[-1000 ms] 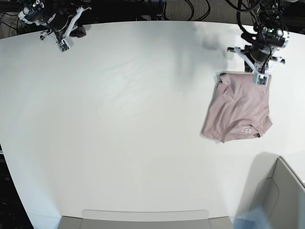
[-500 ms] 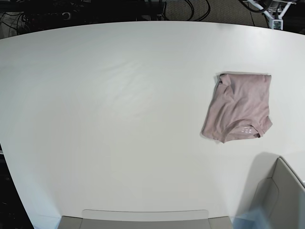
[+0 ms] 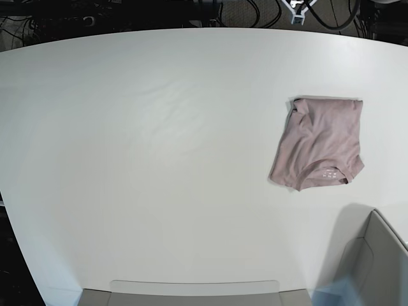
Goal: Fold the T-shirt properly
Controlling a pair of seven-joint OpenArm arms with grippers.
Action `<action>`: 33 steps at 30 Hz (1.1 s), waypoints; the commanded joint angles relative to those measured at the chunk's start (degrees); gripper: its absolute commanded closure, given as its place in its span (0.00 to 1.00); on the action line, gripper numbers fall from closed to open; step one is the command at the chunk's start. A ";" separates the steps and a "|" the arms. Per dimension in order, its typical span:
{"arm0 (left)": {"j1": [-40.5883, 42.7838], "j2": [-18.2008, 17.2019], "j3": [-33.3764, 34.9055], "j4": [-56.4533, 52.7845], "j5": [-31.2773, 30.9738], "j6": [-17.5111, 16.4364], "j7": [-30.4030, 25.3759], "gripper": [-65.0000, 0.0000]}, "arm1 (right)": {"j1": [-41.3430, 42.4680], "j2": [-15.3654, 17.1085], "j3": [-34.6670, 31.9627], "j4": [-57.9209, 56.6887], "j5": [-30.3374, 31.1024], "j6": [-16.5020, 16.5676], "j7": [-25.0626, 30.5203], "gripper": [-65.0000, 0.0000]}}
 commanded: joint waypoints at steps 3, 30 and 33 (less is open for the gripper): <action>-4.84 -0.32 0.48 -11.59 0.90 0.08 -5.27 1.00 | 5.73 -1.93 -5.18 -8.16 0.60 0.54 3.24 0.99; -16.80 1.00 0.22 -39.72 0.37 0.08 -26.89 1.00 | 20.41 -23.12 -25.75 -53.09 0.60 0.54 17.48 0.99; -16.80 1.53 0.22 -39.72 0.37 0.08 -27.07 1.00 | 20.58 -23.12 -25.66 -53.00 0.60 0.54 17.48 0.99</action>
